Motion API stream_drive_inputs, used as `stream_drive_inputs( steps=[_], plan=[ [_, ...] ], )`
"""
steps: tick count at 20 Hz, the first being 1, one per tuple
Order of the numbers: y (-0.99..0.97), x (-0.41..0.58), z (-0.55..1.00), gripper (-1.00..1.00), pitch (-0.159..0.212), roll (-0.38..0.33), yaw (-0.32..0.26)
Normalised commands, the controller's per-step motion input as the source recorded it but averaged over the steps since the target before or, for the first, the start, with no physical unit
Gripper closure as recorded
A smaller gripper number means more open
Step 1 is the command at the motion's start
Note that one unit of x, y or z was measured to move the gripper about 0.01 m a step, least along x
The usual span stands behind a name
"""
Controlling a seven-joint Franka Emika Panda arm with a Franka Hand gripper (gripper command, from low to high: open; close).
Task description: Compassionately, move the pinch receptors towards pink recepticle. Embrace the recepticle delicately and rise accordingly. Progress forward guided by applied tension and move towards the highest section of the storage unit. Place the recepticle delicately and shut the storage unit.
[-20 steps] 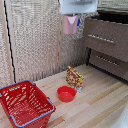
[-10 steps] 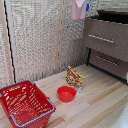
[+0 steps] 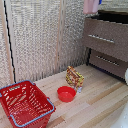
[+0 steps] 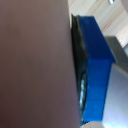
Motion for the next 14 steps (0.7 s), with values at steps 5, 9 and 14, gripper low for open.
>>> stream_drive_inputs(
  steps=[5, 9, 14],
  plan=[
    [-0.94, 0.004, 0.52, 1.0, 0.062, 0.002, 0.02],
    [-1.0, 0.0, 0.34, 1.0, 0.058, 0.0, 0.038],
    [-0.99, 0.0, 0.17, 1.0, 0.082, 0.01, 0.05]
  ],
)
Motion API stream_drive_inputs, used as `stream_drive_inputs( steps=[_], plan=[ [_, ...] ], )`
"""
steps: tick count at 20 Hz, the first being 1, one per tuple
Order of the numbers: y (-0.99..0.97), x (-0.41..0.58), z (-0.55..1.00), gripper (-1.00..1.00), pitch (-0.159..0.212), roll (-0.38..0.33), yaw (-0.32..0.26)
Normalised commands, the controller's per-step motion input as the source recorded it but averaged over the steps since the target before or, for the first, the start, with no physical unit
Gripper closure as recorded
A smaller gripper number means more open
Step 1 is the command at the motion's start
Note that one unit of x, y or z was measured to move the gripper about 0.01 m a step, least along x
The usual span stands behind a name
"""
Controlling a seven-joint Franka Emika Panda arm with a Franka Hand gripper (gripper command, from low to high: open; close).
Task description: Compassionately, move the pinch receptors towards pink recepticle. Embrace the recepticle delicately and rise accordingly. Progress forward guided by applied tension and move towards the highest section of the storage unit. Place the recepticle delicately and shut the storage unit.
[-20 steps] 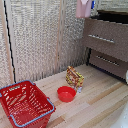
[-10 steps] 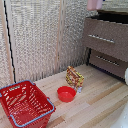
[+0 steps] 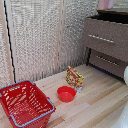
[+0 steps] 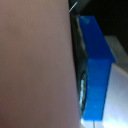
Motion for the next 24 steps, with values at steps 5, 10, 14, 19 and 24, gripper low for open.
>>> stream_drive_inputs(
  steps=[5, 10, 14, 19, 24],
  plan=[
    [-0.69, 0.009, -0.02, 1.0, 0.007, -0.009, 0.125],
    [-0.16, 0.0, -0.25, 1.0, -0.028, -0.038, 0.059],
    [0.1, -0.061, -0.12, -1.0, 0.01, -0.056, 0.0],
    [0.1, 0.04, 0.08, -1.0, 0.021, -0.08, 0.015],
    [0.18, 0.044, 0.27, -1.0, 0.0, -0.123, 0.132]
  ],
)
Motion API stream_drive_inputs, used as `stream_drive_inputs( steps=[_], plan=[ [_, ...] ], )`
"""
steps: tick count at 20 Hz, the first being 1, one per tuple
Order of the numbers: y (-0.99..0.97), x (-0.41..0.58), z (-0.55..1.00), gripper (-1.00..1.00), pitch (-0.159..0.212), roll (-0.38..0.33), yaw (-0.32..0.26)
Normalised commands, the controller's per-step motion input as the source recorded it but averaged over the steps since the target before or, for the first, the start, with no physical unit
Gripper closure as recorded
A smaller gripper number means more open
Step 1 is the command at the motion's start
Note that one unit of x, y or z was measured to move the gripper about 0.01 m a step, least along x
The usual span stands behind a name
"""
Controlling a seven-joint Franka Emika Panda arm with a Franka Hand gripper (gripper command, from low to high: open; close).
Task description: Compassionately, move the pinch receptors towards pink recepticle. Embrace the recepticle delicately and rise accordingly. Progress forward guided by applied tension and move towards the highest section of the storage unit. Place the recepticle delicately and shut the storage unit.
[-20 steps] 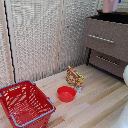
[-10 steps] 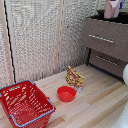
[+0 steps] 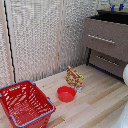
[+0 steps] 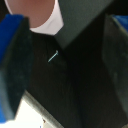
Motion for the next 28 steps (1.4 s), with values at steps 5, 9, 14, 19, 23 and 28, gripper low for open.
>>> stream_drive_inputs(
  steps=[5, 9, 14, 19, 23, 28],
  plan=[
    [0.35, 0.018, 0.23, -1.0, 0.0, -0.065, 0.158],
    [0.36, -0.011, 0.12, -1.0, 0.0, -0.132, 0.127],
    [0.22, -0.046, 0.08, -1.0, -0.001, -0.299, 0.092],
    [0.17, -0.185, 0.0, -1.0, 0.0, -0.375, 0.047],
    [0.16, -0.236, -0.11, -1.0, 0.0, -0.375, 0.055],
    [0.13, -0.302, -0.19, -1.0, 0.019, -0.375, 0.077]
  ],
)
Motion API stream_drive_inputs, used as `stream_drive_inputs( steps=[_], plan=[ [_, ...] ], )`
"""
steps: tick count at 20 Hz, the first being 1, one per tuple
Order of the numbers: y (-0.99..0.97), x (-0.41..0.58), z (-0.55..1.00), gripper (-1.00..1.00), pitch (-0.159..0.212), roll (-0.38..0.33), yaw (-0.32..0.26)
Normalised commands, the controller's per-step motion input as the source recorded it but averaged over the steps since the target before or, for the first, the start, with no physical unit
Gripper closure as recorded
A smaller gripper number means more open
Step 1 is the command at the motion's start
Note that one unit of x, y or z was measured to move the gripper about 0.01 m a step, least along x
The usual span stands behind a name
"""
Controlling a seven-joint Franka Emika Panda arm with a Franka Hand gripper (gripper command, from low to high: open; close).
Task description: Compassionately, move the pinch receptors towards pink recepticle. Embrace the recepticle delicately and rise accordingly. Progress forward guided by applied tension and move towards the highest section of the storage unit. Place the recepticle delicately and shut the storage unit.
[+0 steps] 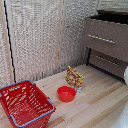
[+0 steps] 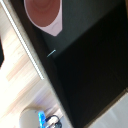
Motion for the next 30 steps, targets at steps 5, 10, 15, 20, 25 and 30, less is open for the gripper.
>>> stream_drive_inputs(
  steps=[5, 10, 15, 20, 25, 30],
  plan=[
    [0.14, -0.321, -0.16, -1.0, 0.035, -0.375, 0.069],
    [0.19, -0.318, -0.18, -1.0, 0.04, -0.375, 0.056],
    [0.21, -0.273, -0.22, -1.0, 0.026, -0.375, 0.051],
    [0.28, -0.217, -0.3, -1.0, 0.009, -0.375, 0.041],
    [0.37, -0.133, -0.42, -1.0, 0.0, -0.375, 0.03],
    [0.33, -0.103, -0.38, -1.0, 0.007, -0.375, 0.042]
  ],
)
